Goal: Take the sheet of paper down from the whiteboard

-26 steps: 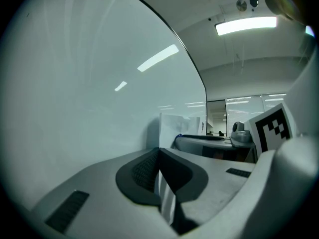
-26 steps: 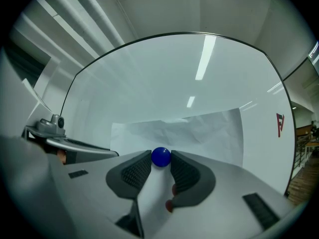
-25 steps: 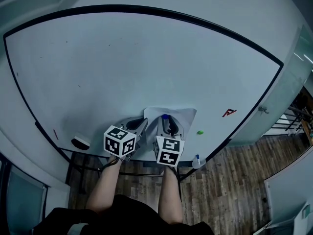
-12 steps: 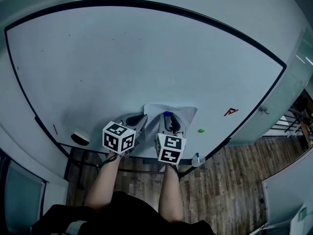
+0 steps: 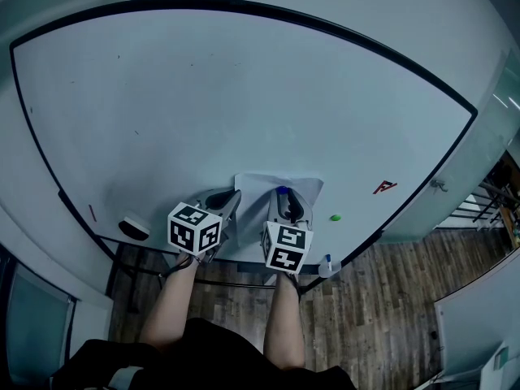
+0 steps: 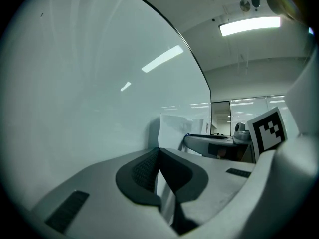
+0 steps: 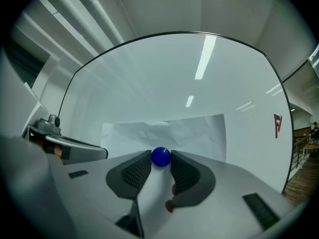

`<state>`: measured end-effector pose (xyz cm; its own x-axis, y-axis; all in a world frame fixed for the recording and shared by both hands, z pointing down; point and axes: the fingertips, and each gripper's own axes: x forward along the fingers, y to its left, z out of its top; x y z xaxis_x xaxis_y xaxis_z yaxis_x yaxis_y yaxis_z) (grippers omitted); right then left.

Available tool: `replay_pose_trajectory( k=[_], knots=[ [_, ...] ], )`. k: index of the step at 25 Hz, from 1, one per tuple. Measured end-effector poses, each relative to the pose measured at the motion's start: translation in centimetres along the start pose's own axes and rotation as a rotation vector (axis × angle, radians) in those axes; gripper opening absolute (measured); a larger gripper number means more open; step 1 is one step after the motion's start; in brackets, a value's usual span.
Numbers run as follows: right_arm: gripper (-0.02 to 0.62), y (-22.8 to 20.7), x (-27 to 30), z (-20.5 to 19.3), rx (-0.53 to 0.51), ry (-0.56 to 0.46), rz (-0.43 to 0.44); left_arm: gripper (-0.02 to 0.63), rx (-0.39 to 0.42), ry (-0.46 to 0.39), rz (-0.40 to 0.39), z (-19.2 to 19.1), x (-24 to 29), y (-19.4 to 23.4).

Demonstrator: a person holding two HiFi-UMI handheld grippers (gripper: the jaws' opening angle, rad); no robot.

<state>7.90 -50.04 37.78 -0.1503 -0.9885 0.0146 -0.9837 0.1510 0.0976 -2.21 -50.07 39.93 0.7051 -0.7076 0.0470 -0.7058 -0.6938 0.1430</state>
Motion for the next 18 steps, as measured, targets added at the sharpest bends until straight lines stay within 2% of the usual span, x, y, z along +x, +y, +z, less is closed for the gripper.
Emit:
replay_pose_trajectory(
  k=[18],
  knots=[
    [0.133,-0.5,-0.1,-0.6,0.023,0.012,-0.007,0.021,-0.038,-0.032,0.069,-0.1,-1.5,1.5]
  ],
)
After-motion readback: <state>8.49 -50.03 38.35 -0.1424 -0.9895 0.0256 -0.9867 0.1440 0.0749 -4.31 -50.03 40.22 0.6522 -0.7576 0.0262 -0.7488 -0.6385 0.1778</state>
